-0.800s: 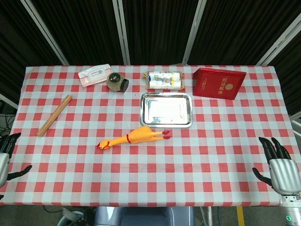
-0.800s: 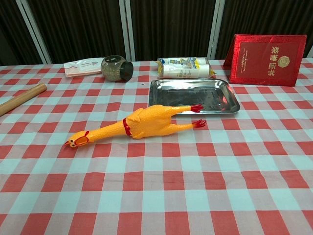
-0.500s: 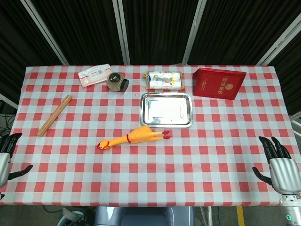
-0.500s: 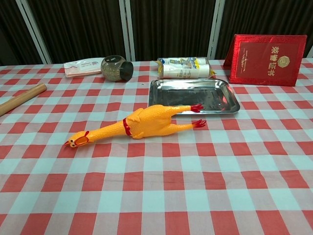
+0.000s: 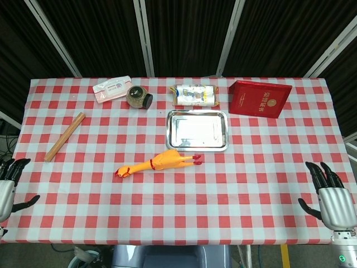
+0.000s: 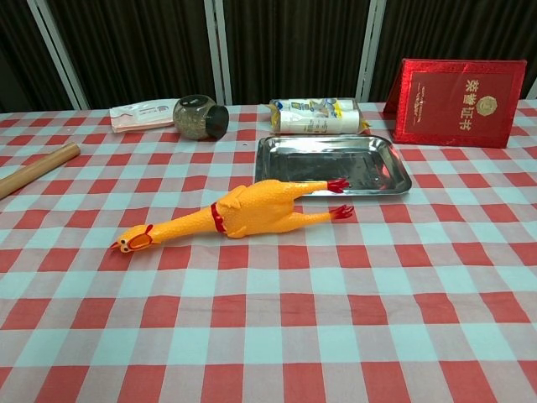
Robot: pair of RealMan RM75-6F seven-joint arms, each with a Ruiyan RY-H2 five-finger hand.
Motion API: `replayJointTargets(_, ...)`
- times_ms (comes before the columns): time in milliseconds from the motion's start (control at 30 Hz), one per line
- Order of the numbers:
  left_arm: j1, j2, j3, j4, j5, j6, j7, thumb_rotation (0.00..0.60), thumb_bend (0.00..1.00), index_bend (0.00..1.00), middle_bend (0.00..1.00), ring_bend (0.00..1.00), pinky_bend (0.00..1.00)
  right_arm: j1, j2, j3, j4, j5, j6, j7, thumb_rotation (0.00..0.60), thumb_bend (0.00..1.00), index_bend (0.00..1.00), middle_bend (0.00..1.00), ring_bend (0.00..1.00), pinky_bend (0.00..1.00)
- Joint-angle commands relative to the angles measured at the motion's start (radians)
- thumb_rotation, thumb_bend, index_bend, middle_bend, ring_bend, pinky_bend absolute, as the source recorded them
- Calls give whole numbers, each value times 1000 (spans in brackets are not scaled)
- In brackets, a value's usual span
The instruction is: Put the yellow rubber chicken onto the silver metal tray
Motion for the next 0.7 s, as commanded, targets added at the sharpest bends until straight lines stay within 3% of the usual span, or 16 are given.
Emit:
replayJointTargets(33, -9, 1, -4, -5, -2, -12, 3, 600, 31, 133, 144, 82, 0, 6, -1, 4, -1, 7, -9, 0, 600, 235, 0, 132, 49, 181)
replayJointTargets(467, -101, -22, -46, -25, -25, -115, 48, 600, 45, 160, 163, 83, 0, 33, -7, 18, 5, 46, -61, -3, 600, 236, 0, 132, 49, 181)
replayJointTargets(700, -207, -62, -71, -28, -17, -244, 13, 600, 45, 201, 201, 124, 2, 45, -11, 13, 9, 35, -76, 4, 600, 236, 0, 132, 49, 181)
